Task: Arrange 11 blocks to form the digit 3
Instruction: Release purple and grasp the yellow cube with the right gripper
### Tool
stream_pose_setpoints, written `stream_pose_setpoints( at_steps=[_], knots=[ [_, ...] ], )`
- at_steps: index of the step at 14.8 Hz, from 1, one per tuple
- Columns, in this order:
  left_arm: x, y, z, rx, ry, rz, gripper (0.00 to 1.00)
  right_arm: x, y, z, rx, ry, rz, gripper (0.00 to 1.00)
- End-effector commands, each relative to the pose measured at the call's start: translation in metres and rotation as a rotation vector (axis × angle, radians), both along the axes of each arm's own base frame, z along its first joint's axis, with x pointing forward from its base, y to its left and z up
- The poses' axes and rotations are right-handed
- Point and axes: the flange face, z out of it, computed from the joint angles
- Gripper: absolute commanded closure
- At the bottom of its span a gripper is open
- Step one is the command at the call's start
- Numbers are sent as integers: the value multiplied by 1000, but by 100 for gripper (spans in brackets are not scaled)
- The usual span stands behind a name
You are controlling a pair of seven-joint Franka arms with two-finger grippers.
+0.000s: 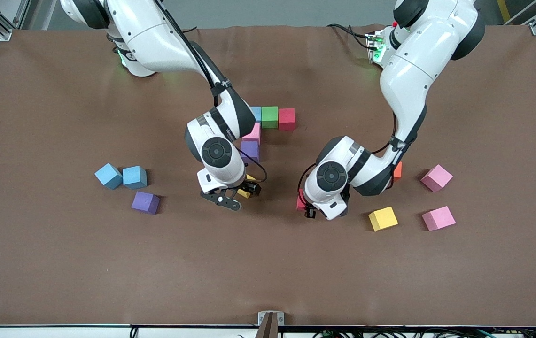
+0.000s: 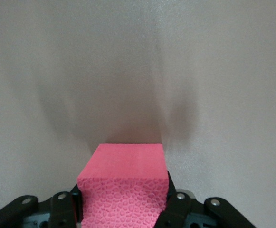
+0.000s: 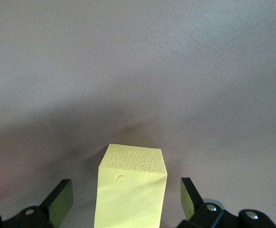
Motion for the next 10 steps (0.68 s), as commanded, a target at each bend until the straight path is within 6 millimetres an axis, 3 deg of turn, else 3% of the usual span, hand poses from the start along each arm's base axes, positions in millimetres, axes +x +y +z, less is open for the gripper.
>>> stream_pose_setpoints(
  at_steps=[1, 4, 8, 10],
  knots=[
    [-3, 2, 17, 15, 24, 4, 100, 1, 6, -11, 23, -1, -20, 0],
    [2, 8, 32, 10, 17, 21, 99, -5, 7, -20, 22, -3, -16, 2],
    [4, 8, 40, 19, 4, 99, 99, -9, 9, -23, 19, 4, -9, 24],
    [2, 6, 47, 17, 2, 126, 99, -13, 10, -27, 15, 11, -3, 42]
  ],
)
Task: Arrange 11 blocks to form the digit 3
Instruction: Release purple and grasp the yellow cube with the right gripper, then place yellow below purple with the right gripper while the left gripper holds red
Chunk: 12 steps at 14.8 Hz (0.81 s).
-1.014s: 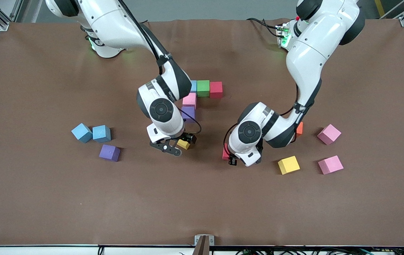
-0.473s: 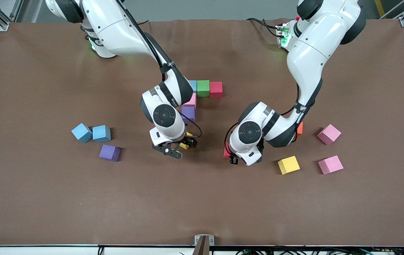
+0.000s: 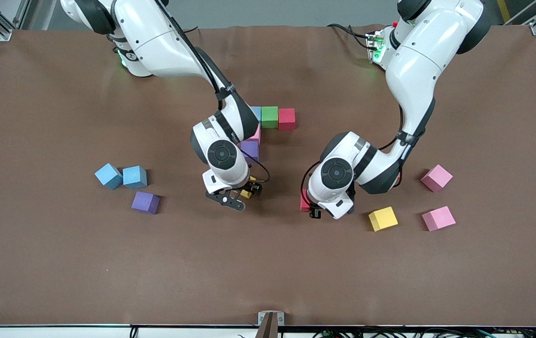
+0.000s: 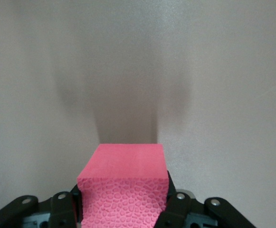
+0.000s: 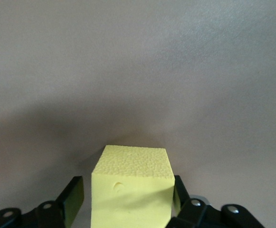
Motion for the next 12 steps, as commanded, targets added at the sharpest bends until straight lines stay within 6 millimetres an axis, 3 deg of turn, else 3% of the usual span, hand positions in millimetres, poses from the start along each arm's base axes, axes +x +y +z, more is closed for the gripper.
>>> stream_pose_setpoints(
  at_steps=[1, 3, 6, 12],
  knots=[
    [-3, 0, 17, 1, 5, 55, 99, -7, 2, -2, 12, 10, -5, 50],
    [-4, -2, 26, -1, -6, 64, 99, -7, 2, -1, 12, 7, 29, 62],
    [-7, -10, 54, -21, -32, 97, 99, -11, 2, -3, 12, 17, 183, 63],
    [-31, -10, 61, 11, -9, 85, 99, -37, 16, -3, 19, 30, 352, 63]
  ],
)
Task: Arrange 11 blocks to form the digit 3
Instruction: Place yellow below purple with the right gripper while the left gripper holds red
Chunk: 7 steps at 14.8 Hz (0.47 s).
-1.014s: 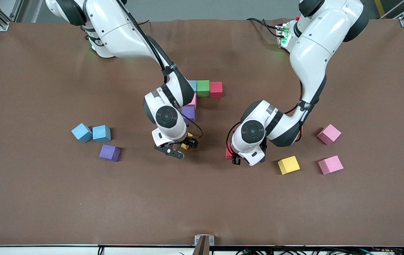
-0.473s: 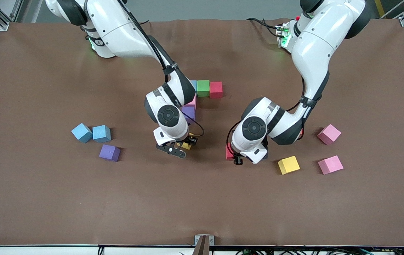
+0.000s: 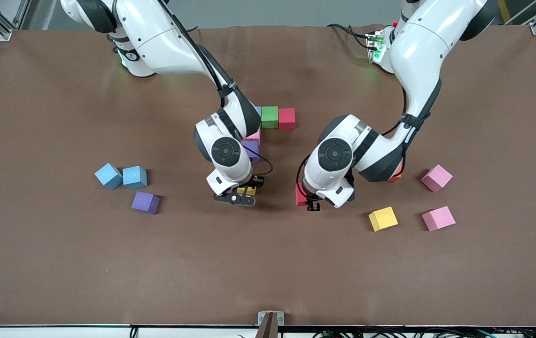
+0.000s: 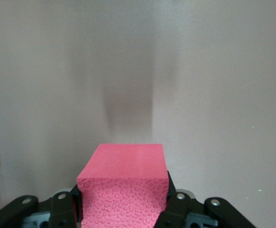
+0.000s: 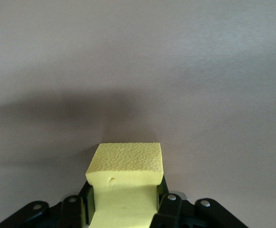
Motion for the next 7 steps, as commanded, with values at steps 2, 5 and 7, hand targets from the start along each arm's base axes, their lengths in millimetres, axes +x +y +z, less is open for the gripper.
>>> stream_pose_setpoints(
  at_steps=[2, 5, 7],
  knots=[
    [-20, 3, 2, 18, 27, -3, 99, -32, 8, -4, -4, 37, 92, 63],
    [-26, -2, 2, 24, 29, -18, 100, -46, 13, -6, -13, 49, 111, 63],
    [-25, -1, 2, 23, 28, -25, 100, -46, 11, -5, -14, 52, 150, 63]
  ],
)
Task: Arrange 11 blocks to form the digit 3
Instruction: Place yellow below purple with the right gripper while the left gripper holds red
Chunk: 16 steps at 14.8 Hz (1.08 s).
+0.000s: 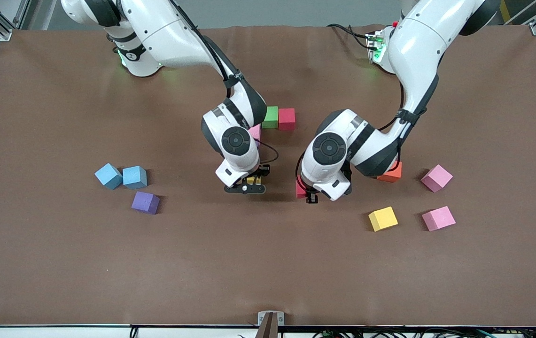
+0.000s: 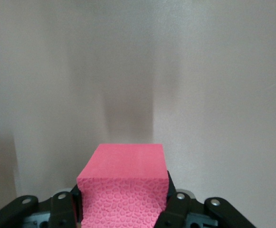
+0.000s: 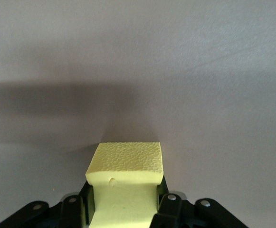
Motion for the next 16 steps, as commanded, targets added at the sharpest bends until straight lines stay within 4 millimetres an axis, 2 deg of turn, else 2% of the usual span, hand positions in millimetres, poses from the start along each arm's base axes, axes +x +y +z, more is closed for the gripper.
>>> stream_pose_setpoints(
  at_steps=[1, 6, 16],
  knots=[
    [-4, 7, 9, 2, 5, 4, 100, -15, -8, -5, -10, 40, 73, 63],
    [-2, 10, 8, 4, 4, 7, 100, -14, -10, -5, -17, 40, 83, 63],
    [-10, 8, -1, 20, 16, -24, 99, -15, -12, -6, -40, 40, 102, 62]
  ],
)
